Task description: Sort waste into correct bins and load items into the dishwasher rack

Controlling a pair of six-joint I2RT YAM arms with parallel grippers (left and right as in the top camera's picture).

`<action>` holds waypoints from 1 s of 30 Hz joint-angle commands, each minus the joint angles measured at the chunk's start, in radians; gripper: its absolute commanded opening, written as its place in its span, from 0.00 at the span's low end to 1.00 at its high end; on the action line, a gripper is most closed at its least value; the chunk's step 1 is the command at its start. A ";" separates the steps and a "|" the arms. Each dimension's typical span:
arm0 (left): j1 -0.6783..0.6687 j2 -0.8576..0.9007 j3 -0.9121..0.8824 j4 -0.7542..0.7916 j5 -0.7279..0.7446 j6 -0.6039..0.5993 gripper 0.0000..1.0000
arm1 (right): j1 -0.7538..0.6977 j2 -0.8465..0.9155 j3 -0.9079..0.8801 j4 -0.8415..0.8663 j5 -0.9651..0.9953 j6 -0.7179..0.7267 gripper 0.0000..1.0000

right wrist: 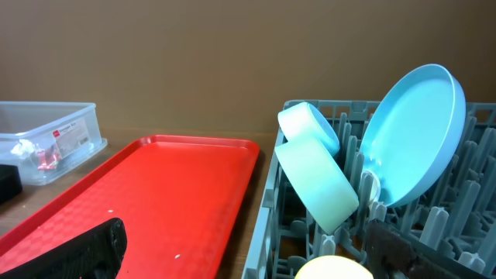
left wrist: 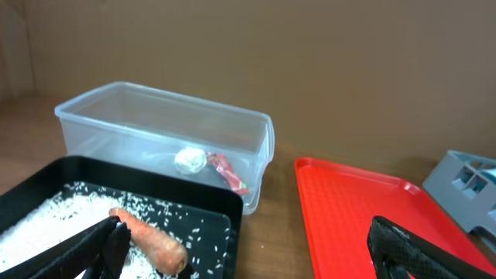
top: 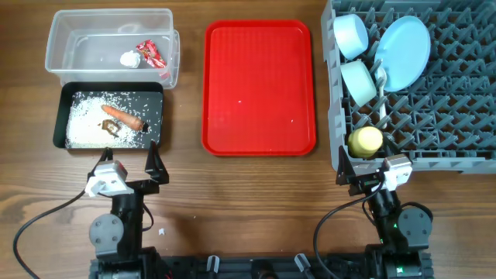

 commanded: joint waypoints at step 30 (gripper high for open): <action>-0.018 -0.013 -0.061 -0.009 -0.020 0.016 1.00 | 0.006 -0.011 -0.001 0.004 0.020 0.014 1.00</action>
